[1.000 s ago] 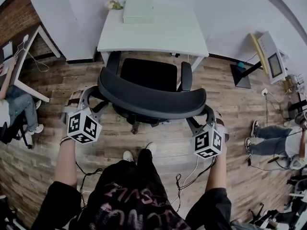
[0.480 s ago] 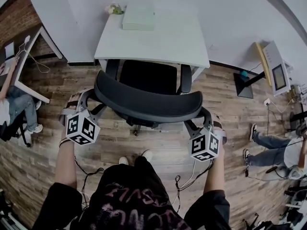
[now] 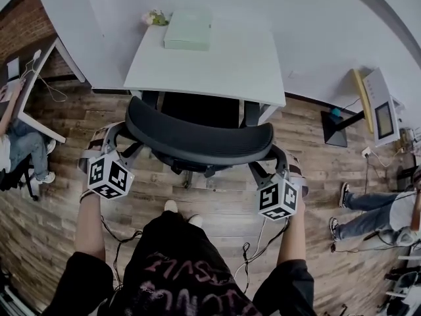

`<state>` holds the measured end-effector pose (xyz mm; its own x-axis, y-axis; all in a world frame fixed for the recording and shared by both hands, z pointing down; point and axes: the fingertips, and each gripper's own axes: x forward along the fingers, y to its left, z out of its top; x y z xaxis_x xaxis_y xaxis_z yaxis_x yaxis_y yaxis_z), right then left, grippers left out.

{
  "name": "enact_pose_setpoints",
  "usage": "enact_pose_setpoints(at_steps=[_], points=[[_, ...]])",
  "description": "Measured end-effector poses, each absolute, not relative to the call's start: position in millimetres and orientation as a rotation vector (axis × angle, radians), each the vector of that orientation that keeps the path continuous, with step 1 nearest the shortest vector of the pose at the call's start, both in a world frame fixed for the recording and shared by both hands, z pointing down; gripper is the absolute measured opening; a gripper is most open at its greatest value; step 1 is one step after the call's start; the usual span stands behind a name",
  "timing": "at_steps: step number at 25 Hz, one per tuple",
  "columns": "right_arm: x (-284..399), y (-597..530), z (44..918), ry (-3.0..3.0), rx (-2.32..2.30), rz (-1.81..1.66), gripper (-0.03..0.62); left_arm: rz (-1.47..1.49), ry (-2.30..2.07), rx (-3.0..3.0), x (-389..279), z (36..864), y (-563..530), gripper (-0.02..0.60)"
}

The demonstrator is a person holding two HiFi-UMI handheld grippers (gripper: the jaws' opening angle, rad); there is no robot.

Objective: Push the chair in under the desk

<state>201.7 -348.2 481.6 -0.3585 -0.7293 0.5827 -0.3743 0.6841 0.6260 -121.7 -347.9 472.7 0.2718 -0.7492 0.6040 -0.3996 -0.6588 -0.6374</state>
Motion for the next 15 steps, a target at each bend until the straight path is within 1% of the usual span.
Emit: enact_pose_setpoints(at_steps=[15], points=[[207,-431,481,-1.975,0.853,-0.497,0.264,-1.343,1.072,-2.183,-117,471,-422,0.258]])
